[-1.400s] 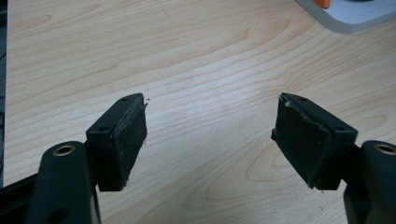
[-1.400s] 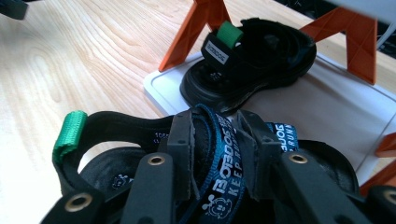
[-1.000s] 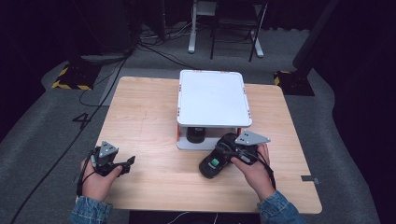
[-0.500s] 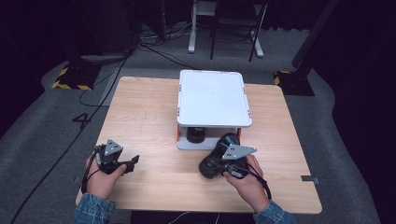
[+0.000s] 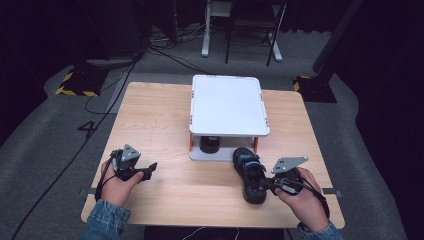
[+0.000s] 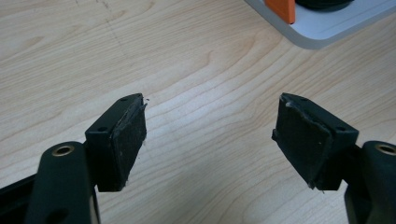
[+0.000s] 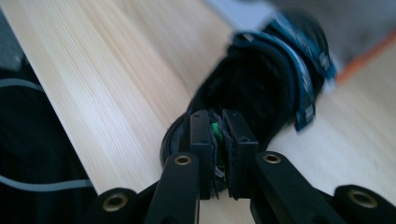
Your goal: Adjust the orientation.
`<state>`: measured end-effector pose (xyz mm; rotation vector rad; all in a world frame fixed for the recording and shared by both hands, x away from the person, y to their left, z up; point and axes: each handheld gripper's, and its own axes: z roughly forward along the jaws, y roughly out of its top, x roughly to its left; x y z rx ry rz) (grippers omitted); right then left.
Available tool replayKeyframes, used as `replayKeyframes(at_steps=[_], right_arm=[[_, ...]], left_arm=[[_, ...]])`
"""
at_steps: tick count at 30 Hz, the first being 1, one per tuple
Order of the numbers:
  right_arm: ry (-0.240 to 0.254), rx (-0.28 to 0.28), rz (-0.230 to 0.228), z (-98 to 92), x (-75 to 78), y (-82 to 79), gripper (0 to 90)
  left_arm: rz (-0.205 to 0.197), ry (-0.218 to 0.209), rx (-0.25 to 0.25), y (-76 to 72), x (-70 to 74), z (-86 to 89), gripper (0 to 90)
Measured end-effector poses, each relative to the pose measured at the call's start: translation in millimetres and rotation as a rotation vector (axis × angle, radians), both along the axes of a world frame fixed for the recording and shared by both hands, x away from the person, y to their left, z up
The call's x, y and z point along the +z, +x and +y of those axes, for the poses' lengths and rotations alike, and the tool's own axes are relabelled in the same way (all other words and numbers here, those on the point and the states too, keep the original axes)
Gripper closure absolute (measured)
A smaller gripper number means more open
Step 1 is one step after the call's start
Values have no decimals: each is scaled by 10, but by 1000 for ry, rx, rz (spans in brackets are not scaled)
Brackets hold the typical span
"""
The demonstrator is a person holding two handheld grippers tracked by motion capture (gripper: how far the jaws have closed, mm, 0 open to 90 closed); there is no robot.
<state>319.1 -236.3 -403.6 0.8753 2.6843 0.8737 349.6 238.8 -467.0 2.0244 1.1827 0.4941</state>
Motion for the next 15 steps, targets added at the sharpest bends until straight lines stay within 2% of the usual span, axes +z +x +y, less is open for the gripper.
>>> replayKeyframes(at_steps=[2,4,5,7,8,11,13,15], right_arm=[[-13,-17,7,-38,-31,-5,838],[11,-31,11,-95,-66,-20,793],[34,-35,9,-109,-66,-31,724],[92,-56,-32,-109,-55,-55,501],[118,-68,-67,-98,-47,-68,449],[194,-141,-111,-65,-59,-91,234],[202,-198,-123,-32,-130,-96,158],[196,-228,-112,-10,-242,-76,161]], left_arm=[[0,-5,3,2,1,-5,254],[1,-3,4,13,-2,-5,254],[1,3,4,19,-4,-5,254],[4,1,5,26,-9,-13,254],[6,1,1,29,-9,-16,254],[5,1,-1,28,-10,-24,253],[5,1,-1,26,-8,-19,253],[5,4,-1,23,-6,-15,252]])
